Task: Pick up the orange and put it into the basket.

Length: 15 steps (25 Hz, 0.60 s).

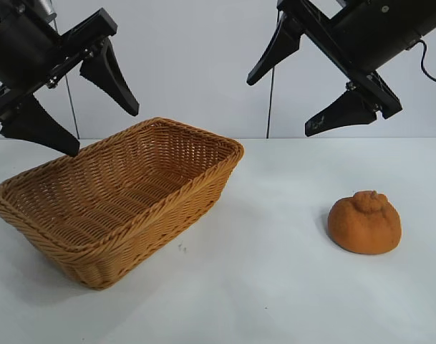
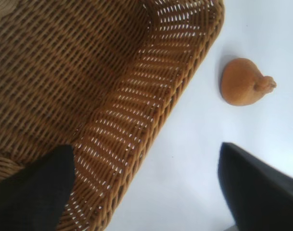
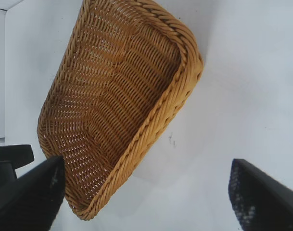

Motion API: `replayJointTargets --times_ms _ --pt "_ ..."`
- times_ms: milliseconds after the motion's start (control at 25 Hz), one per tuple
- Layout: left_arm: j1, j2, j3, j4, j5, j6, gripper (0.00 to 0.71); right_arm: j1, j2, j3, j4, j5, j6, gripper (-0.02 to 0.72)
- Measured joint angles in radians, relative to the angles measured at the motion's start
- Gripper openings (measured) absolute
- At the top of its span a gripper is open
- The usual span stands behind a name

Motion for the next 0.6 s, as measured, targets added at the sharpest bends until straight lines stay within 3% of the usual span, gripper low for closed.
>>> replayJointTargets --times_ms 240,400,600 --pt "0.002 0.0 0.0 -0.001 -0.022 0.0 0.581 0.0 0.0 0.0 0.0 0.0 0.0 0.631" --pt "0.034 -0.015 0.0 0.007 0.009 -0.001 0.581 0.0 0.0 0.0 0.0 0.0 0.0 0.631" --pt "0.061 -0.114 -0.001 0.179 0.022 -0.181 0.581 0.0 0.0 0.0 0.0 0.0 0.0 0.631"
